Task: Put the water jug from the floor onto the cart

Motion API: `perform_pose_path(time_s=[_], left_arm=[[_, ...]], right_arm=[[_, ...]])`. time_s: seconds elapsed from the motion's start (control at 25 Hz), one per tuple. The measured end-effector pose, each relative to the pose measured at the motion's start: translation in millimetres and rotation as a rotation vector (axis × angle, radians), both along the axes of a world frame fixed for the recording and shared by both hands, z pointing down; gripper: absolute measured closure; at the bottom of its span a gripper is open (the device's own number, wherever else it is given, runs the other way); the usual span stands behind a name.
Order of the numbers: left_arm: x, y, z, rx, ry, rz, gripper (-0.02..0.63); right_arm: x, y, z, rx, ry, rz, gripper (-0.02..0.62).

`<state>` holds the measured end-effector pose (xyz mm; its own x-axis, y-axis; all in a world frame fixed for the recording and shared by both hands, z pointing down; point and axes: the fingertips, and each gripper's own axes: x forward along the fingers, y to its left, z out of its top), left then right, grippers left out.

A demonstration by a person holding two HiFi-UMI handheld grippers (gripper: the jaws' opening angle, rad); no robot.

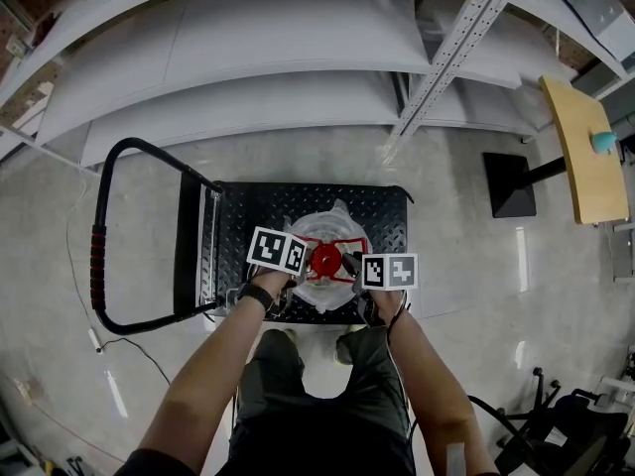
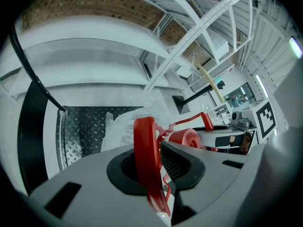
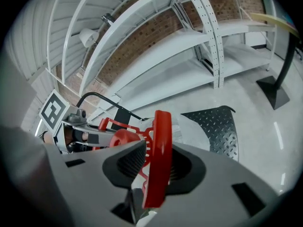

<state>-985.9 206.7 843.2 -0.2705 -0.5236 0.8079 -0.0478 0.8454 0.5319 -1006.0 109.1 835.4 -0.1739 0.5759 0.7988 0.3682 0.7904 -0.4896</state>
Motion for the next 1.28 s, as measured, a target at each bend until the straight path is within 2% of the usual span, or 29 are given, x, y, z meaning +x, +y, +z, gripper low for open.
perform_pose_path(time_s=[0.08,0.2,0.44,0.56,0.64,0.8,0.88,1.0,1.12,1.28], left_arm=[[5.5,3.6,-7.0,-0.003,0.025,-0.002,0.516],[17.3,11.8,-20.5,-0.003,0.068,-0.013,0.457],[37.3,34.1,-66.4,-0.052,0.079,-0.053,0.451],[45.6,36.1,-108.5,-0.048,0.029,-0.068,0.452],[49.2,30.9,-147.7,-0.046,-0.058,-0.059,0.457],[65.9,19.4,-253.1,-0.037,-0.346,-0.056,0.599],[84.0,12.1,-311.4,-0.015,-0.494,-0.049,0.601],[121.9,3.3,-383.1,0.003,-0.672,-0.022,0.602],[153.5,-0.8,-427.6,0.002,-0.799,0.008,0.603],[194.7,-7.2,-456.2,-0.011,-0.898,0.039,0.602]], right_arm=[[-2.6,-6.5,-9.1,0.023,-0.01,0.004,0.464],[-5.8,-16.7,-26.5,0.064,-0.021,0.012,0.46],[4.7,-27.2,-73.2,0.158,-0.066,0.01,0.462],[22.3,-23.7,-109.6,0.138,-0.074,0.011,0.466],[35.0,-16.5,-143.0,0.082,-0.089,0.012,0.499],[65.9,11.3,-239.4,-0.096,-0.206,0.013,0.548],[83.7,25.3,-296.9,-0.167,-0.301,0.013,0.579],[117.7,40.8,-370.9,-0.211,-0.45,-0.002,0.591],[152.0,48.6,-415.3,-0.224,-0.568,0.003,0.591],[203.6,48.0,-442.7,-0.221,-0.666,0.034,0.592]])
